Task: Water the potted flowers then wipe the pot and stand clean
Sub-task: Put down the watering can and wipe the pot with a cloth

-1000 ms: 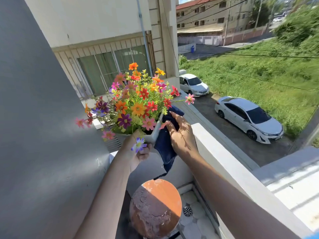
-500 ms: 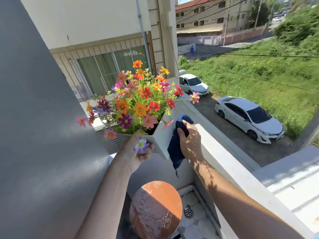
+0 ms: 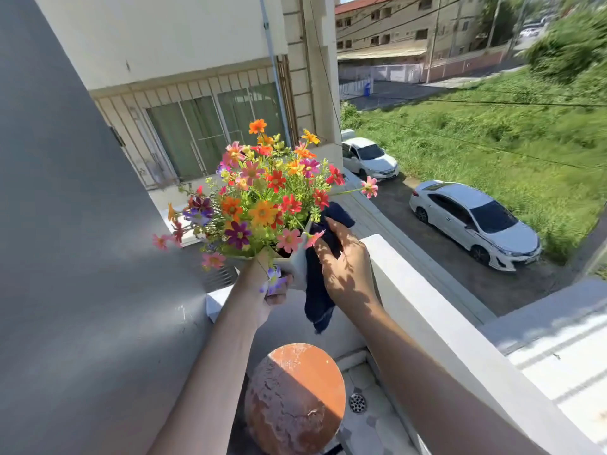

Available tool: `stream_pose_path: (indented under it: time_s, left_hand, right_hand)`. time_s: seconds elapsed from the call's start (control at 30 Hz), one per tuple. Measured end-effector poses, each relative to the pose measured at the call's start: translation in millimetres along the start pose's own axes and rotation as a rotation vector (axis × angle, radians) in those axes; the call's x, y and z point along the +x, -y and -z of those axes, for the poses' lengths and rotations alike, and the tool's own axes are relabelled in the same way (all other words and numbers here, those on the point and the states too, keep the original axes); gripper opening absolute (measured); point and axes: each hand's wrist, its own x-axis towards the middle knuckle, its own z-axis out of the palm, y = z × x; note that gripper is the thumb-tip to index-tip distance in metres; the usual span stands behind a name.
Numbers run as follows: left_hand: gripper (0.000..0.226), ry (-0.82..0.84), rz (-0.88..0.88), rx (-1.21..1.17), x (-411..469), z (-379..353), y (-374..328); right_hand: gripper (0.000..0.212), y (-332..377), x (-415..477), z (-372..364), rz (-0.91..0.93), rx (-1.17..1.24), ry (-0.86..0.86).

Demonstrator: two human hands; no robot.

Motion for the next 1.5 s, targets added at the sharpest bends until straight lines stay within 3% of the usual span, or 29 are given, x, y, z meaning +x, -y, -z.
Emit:
stream_pose_path:
  time_s: [0.17,0.37,0.57,0.67,0.83,0.93,1.0,1.13,1.2,1.33,1.4,1.5]
  left_hand:
    - [0.030,0.006,-0.063,-0.015,-4.1,-2.7,-10.0]
    - [0.023,-0.059,-0.041,0.004,-3.3,-6.1,-13.7]
    - [0.036,-0.014,-0.066,0.021,0.0,4.1,-24.7]
    - [0.025,-0.008,-0.082,0.125,0.2,8.8,-23.4]
    - [0.036,-0.088,-0.009,0.002,16.7,36.3,-2.9]
    - [0.048,-0.051,-0.052,0.112,8.6,30.2,-9.2]
    - [0.051,-0.046,-0.047,0.151,6.3,29.5,-12.3]
    - [0.042,-0.117,-0.021,0.201,12.0,43.6,-11.3]
    - [0.043,-0.100,-0.025,0.222,13.3,50.2,-6.5]
    - [0.073,-0.094,0.026,0.268,9.4,53.4,0.0]
    - [0.058,-0.143,0.016,0.257,7.5,56.7,-0.1]
    - [0.050,-0.185,-0.017,0.262,3.6,63.5,-3.1]
  right_hand:
    - [0.032,-19.5,-48.1,-11.8,0.270,-0.096,0.100]
    - [0.029,-48.0,-63.4,-16.6,0.085,-0.036,0.120]
    - [0.026,-31.8,-37.6,-18.1,-0.199,0.132,0.145]
    - [0.030,-29.6,-6.6,-16.3,-0.220,0.178,0.021]
    - [0.032,-17.8,40.4,-0.5,-0.166,0.273,-0.154]
    - [0.033,-14.9,64.7,10.0,-0.146,0.262,-0.180]
    - [0.028,-11.2,78.0,19.0,-0.176,0.215,-0.071]
    - [0.018,-8.6,83.4,28.6,-0.374,0.318,0.317]
    - [0.013,-5.0,81.8,30.1,-0.461,0.248,0.384]
    - [0.019,8.0,76.5,33.4,-0.582,0.176,0.408]
    - [0.024,9.9,70.8,37.4,-0.641,0.246,0.465]
    - [0.015,10.0,58.9,41.3,-0.648,0.249,0.593]
